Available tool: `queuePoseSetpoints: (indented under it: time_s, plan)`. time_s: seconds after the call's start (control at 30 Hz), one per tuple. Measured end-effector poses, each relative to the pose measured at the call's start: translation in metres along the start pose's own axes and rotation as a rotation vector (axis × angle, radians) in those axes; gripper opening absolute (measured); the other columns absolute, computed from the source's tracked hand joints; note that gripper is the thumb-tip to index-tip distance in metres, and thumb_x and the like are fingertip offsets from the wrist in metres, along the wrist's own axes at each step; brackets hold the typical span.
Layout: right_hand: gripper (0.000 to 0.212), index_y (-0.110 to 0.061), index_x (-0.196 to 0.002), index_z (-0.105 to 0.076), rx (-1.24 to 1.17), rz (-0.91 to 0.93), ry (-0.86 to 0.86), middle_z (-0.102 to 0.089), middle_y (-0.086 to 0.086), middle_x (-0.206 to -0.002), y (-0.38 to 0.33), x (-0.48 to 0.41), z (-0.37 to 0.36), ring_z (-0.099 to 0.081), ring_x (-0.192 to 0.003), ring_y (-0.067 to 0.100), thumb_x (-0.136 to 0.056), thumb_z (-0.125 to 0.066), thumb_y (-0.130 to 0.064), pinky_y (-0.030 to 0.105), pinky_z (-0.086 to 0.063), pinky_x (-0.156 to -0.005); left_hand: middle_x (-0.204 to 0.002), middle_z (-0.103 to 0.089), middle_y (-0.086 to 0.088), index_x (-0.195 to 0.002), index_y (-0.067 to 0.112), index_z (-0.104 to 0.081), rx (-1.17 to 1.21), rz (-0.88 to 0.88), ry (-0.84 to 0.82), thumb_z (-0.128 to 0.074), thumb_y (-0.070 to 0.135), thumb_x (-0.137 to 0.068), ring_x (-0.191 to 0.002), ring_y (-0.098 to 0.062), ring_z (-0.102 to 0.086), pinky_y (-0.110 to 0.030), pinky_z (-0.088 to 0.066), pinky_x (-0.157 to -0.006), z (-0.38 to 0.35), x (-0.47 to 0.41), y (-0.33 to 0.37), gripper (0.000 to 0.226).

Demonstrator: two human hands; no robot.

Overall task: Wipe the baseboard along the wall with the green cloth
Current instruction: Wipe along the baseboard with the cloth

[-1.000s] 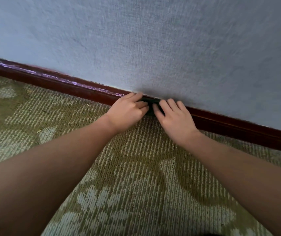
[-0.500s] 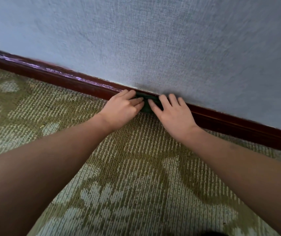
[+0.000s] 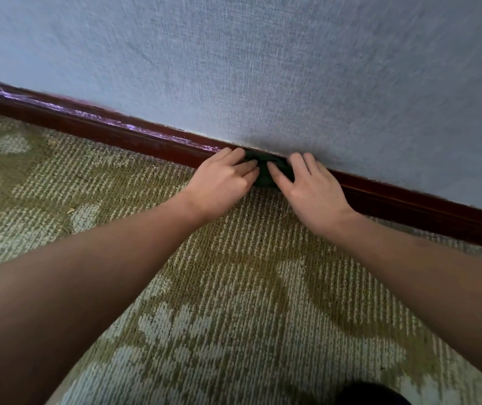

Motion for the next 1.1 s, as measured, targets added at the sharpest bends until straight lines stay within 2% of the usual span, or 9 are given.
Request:
queuePoseSetpoints:
  time_s: [0.1, 0.2, 0.27, 0.5, 0.63, 0.77, 0.87, 1.03, 1.1]
  plan:
    - [0.065, -0.003, -0.144, -0.019, 0.002, -0.009, 0.007, -0.036, 0.018, -0.123, 0.0, -0.001, -0.001, -0.035, -0.112, 0.033, -0.086, -0.049, 0.002, 0.039, -0.034, -0.097, -0.088, -0.073, -0.008, -0.085, 0.003, -0.074, -0.001, -0.028, 0.031, -0.046, 0.007, -0.076, -0.075, -0.023, -0.065, -0.025, -0.05, -0.064, 0.004, -0.003, -0.004, 0.029]
    - [0.064, -0.002, -0.144, -0.018, -0.037, 0.006, -0.005, -0.035, 0.018, -0.127, -0.005, -0.004, -0.004, -0.035, -0.113, 0.035, -0.087, -0.046, 0.002, 0.04, -0.032, -0.098, -0.086, -0.073, -0.008, -0.083, 0.003, -0.074, -0.016, -0.056, 0.006, -0.067, 0.003, -0.071, -0.073, -0.023, -0.065, -0.025, -0.05, -0.062, -0.001, -0.001, -0.005, 0.015]
    - [0.068, -0.003, -0.145, -0.014, -0.05, 0.018, -0.019, -0.031, 0.016, -0.128, -0.008, -0.007, -0.006, -0.032, -0.114, 0.033, -0.086, -0.048, 0.001, 0.039, -0.031, -0.098, -0.087, -0.073, -0.007, -0.083, 0.004, -0.074, -0.011, -0.046, -0.024, -0.076, 0.004, -0.065, -0.073, -0.023, -0.064, -0.024, -0.049, -0.062, -0.003, 0.003, -0.006, 0.019]
    - [0.075, -0.009, -0.145, -0.016, -0.156, 0.018, -0.057, -0.029, 0.012, -0.124, -0.025, -0.014, -0.005, -0.031, -0.112, 0.028, -0.082, -0.055, 0.001, 0.033, -0.035, -0.094, -0.083, -0.073, -0.007, -0.08, 0.003, -0.074, -0.007, 0.0, -0.068, -0.076, 0.003, -0.064, -0.075, -0.024, -0.064, -0.026, -0.05, -0.065, -0.006, 0.014, -0.015, 0.016]
    - [0.076, -0.007, -0.144, -0.017, -0.115, 0.036, -0.04, -0.029, 0.014, -0.122, -0.027, -0.016, 0.0, -0.031, -0.112, 0.028, -0.08, -0.056, 0.002, 0.034, -0.034, -0.096, -0.09, -0.073, -0.01, -0.087, 0.001, -0.073, -0.034, -0.015, -0.066, -0.07, 0.002, -0.067, -0.076, -0.025, -0.065, -0.026, -0.05, -0.065, -0.002, 0.021, -0.015, 0.021]
    - [0.073, -0.006, -0.144, -0.018, -0.065, 0.001, -0.034, -0.031, 0.015, -0.122, -0.019, -0.013, 0.0, -0.031, -0.113, 0.029, -0.081, -0.055, 0.0, 0.035, -0.032, -0.096, -0.094, -0.072, -0.011, -0.092, 0.0, -0.073, -0.031, -0.024, -0.019, -0.044, 0.004, -0.078, -0.079, -0.025, -0.066, -0.026, -0.051, -0.067, 0.003, 0.016, -0.013, 0.032]
    - [0.069, -0.005, -0.143, -0.019, -0.028, -0.023, -0.037, -0.032, 0.016, -0.122, -0.012, -0.008, -0.001, -0.032, -0.113, 0.031, -0.083, -0.053, -0.001, 0.037, -0.032, -0.096, -0.094, -0.072, -0.011, -0.092, 0.001, -0.073, -0.032, -0.048, -0.007, -0.055, 0.001, -0.076, -0.079, -0.024, -0.065, -0.027, -0.052, -0.066, 0.0, 0.008, -0.007, 0.024]
    - [0.064, -0.006, -0.143, -0.02, 0.009, -0.023, -0.031, -0.034, 0.016, -0.124, -0.012, -0.009, -0.001, -0.034, -0.114, 0.032, -0.087, -0.05, -0.005, 0.038, -0.033, -0.095, -0.094, -0.073, -0.006, -0.091, 0.006, -0.074, -0.045, -0.054, -0.065, -0.073, 0.01, -0.069, -0.079, -0.02, -0.065, -0.024, -0.051, -0.066, -0.006, 0.006, -0.005, 0.022]
    - [0.061, -0.006, -0.144, -0.019, -0.001, -0.017, -0.024, -0.033, 0.017, -0.125, -0.015, -0.012, 0.0, -0.033, -0.115, 0.032, -0.089, -0.047, -0.005, 0.037, -0.032, -0.095, -0.092, -0.073, -0.005, -0.087, 0.006, -0.075, -0.056, -0.048, -0.059, -0.073, 0.008, -0.069, -0.078, -0.021, -0.065, -0.024, -0.05, -0.065, -0.005, 0.007, -0.009, 0.018]
Point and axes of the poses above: each hand's wrist, its own x-axis away from the middle knuckle, its own z-axis out of the back of the hand, y = z × x, the point moved 5 cm from there along -x, towards the middle knuckle
